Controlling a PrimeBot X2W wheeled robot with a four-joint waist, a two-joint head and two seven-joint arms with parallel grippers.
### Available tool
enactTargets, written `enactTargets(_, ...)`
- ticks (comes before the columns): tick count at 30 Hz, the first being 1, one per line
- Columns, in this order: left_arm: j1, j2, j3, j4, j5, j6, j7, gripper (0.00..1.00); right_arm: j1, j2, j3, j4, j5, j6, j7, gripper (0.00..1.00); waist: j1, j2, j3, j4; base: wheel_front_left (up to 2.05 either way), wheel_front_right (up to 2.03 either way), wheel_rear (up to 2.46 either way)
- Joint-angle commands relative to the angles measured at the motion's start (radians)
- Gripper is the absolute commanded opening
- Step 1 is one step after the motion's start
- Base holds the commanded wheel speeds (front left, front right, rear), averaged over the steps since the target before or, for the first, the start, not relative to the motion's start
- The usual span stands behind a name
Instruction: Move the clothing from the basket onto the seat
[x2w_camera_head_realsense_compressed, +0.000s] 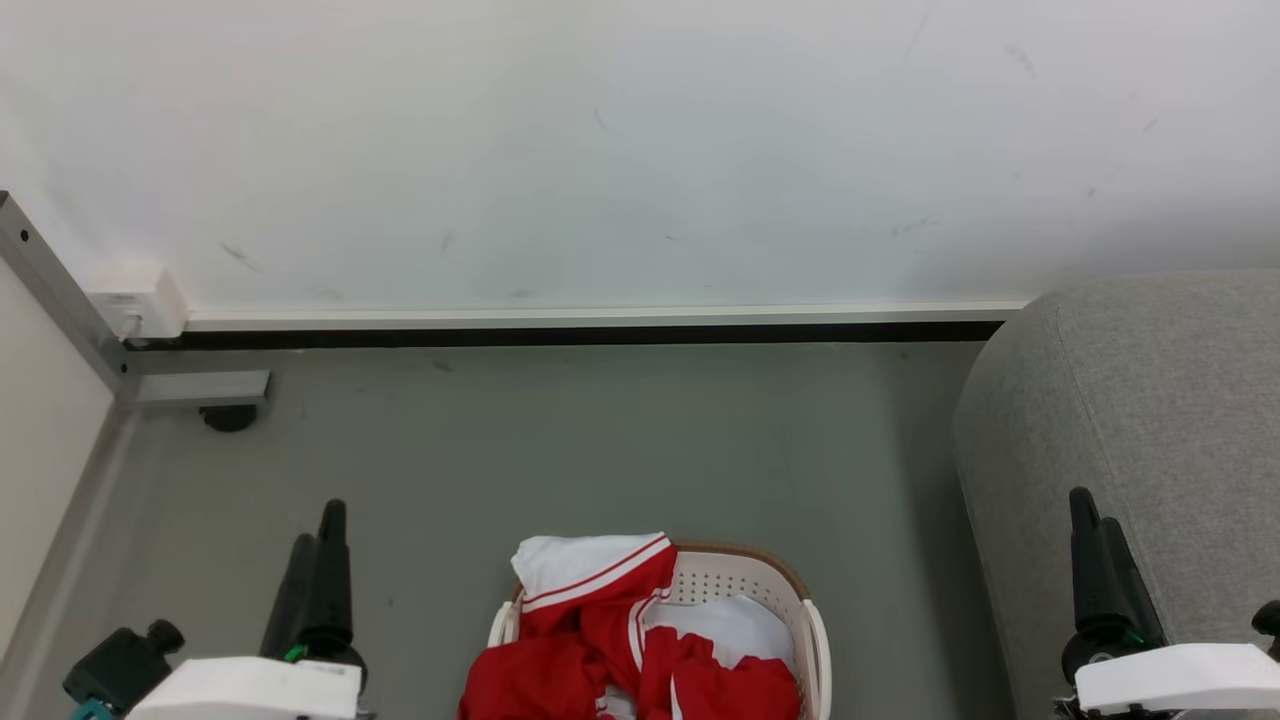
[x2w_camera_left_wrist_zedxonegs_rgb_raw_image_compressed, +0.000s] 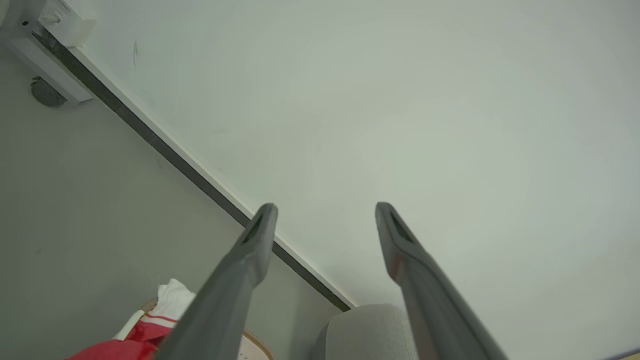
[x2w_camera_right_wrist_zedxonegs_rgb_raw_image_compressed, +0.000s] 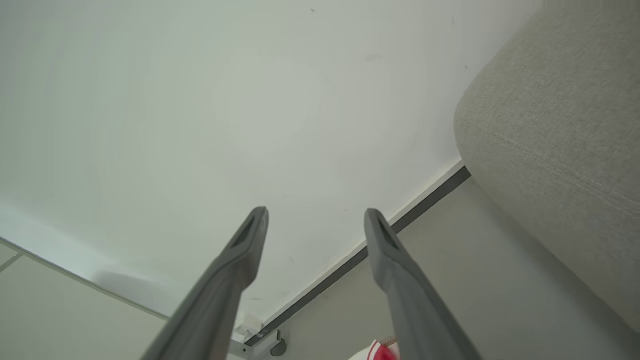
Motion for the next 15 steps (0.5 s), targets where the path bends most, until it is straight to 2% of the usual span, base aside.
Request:
enactTargets(1,-0.014,0.01,0.002,-0.013,0.054,0.004,-0.008,1.0,-0.025,-0.012,0.006,-0.016,-0.05,-0.001,-0.012,1.0,0.0,0.0,0.0,-0.001,0.0,0.0,0.0)
enactTargets(7,-0.01,0.011,-0.015,-0.021,0.202,0.018,-0.028,1.0,-0.027,-0.016,0.025,-0.003,-0.19,-0.001,-0.031,1.0,0.0,0.0,0.001,-0.003,0.0,0.0,0.0)
enactTargets(15,-0.005,0.024,-0.058,-0.023,0.362,0.05,-0.053,1.0,-0.033,-0.016,0.045,0.013,-0.314,-0.001,-0.055,1.0,0.0,0.0,0.002,-0.005,0.0,0.0,0.0)
